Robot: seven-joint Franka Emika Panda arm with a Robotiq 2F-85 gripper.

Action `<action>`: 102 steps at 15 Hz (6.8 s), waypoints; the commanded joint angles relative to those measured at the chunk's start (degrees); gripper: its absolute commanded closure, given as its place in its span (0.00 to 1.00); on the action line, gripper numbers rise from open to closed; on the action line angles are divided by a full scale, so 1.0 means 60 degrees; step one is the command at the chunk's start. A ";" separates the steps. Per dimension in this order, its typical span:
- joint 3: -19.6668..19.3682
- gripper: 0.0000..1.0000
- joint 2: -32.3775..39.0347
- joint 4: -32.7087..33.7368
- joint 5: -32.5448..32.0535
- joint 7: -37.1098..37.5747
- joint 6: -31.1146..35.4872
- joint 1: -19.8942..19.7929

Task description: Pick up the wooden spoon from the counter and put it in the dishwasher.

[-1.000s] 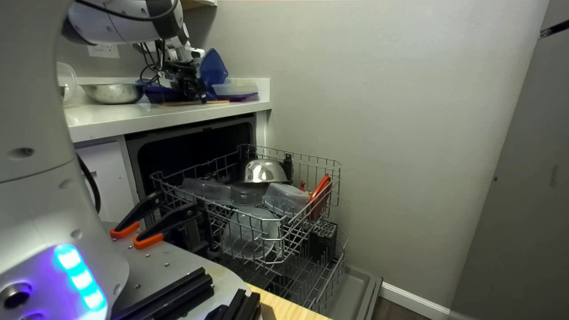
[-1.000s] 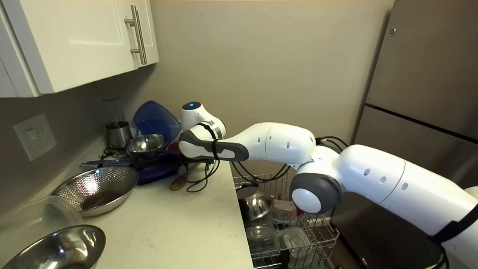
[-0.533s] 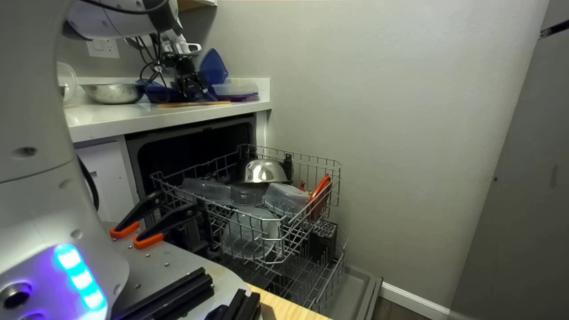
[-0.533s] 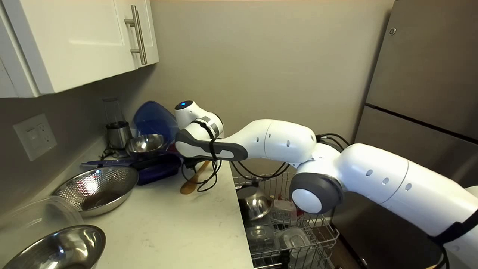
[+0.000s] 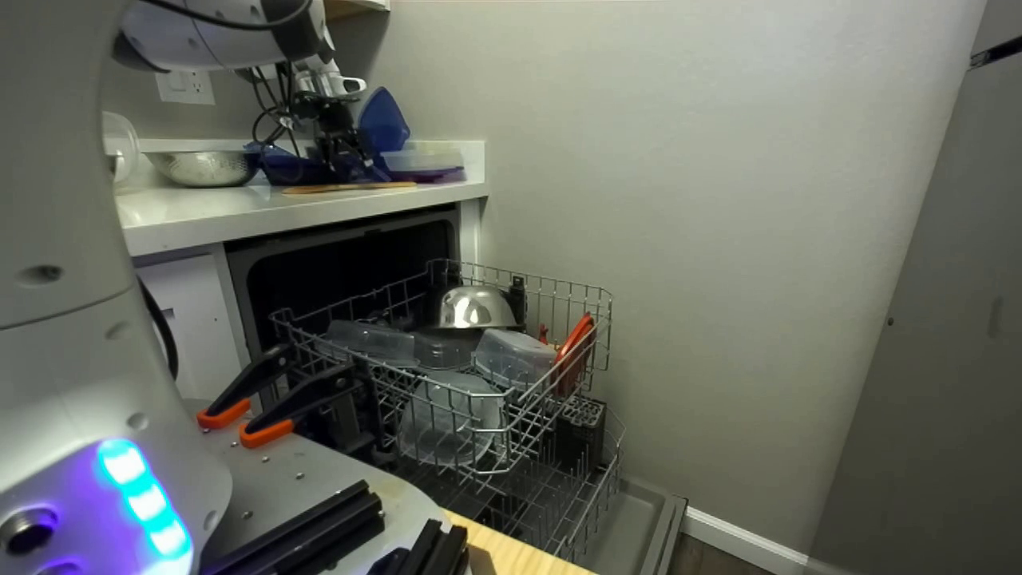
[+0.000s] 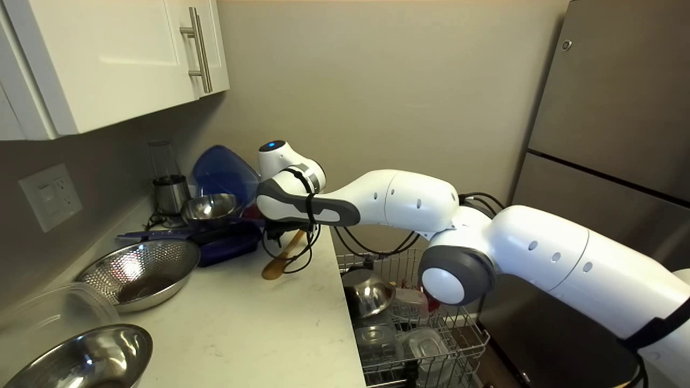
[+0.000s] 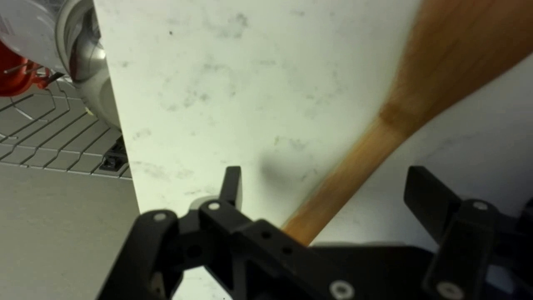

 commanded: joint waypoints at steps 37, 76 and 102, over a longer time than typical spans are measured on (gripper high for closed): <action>0.0494 0.93 -0.0992 0.0110 0.0471 0.1320 -0.0660 -0.1397; 0.1573 0.42 -0.0589 -0.0120 0.1588 0.2775 0.0879 -0.2028; 0.2142 0.00 -0.0796 -0.0192 0.2464 0.3749 -0.0621 -0.3044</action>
